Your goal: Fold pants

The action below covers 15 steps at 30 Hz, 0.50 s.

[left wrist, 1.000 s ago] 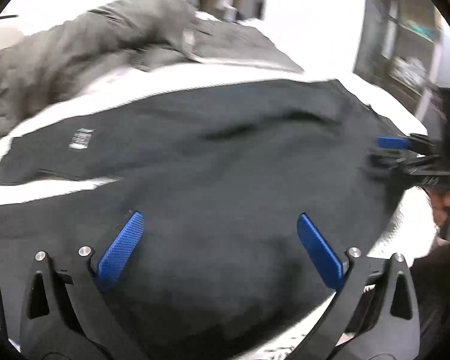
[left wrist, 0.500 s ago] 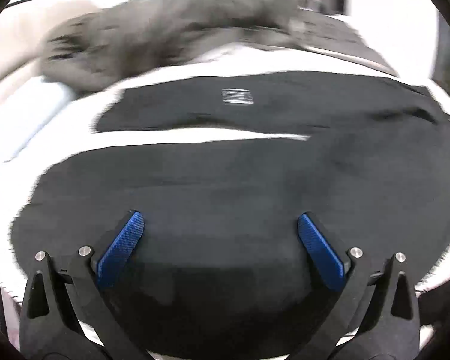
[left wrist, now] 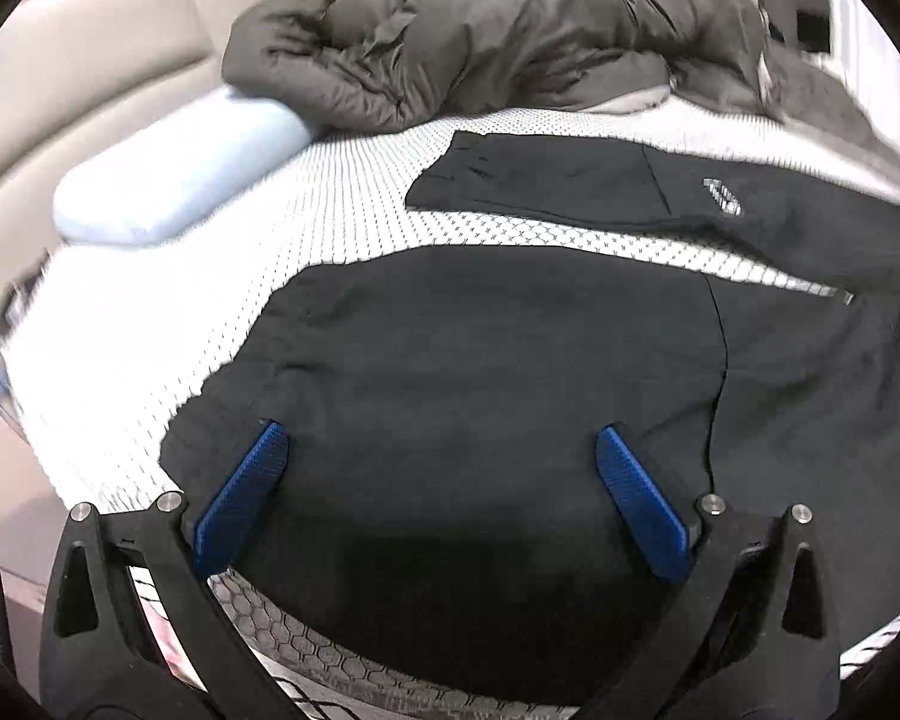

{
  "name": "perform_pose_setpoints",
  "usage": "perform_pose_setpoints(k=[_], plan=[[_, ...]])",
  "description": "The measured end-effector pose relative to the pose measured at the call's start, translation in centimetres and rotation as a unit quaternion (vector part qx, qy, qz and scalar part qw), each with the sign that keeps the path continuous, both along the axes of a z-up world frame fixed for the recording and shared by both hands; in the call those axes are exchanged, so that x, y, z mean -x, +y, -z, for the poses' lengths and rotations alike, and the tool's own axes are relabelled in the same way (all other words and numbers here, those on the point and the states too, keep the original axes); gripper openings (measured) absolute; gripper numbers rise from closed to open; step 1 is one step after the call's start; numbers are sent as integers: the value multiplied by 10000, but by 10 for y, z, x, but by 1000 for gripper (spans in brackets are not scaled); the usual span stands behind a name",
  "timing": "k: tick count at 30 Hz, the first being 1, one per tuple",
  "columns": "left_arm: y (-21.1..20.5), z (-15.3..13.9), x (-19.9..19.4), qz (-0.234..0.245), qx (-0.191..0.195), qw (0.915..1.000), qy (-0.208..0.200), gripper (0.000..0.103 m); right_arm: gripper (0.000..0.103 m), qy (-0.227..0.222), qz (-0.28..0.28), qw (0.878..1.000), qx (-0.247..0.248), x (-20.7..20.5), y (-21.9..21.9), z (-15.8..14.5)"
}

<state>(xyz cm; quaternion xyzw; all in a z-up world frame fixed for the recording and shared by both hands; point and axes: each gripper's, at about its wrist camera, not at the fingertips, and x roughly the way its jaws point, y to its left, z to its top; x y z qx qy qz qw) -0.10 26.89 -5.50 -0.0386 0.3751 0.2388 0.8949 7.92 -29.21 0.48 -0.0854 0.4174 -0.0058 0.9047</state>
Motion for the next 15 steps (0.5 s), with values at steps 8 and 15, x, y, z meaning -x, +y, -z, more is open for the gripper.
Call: perform_pose_setpoints(k=[8, 15], plan=[[-11, -43, -15, 299, 596, 9963, -551, 102, 85, -44, 42, 9994, -327, 4, -5, -6], [-35, -48, -110, 851, 2094, 9731, -441, 86, 85, -273, 286, 9964, -756, 4, -6, -20]])
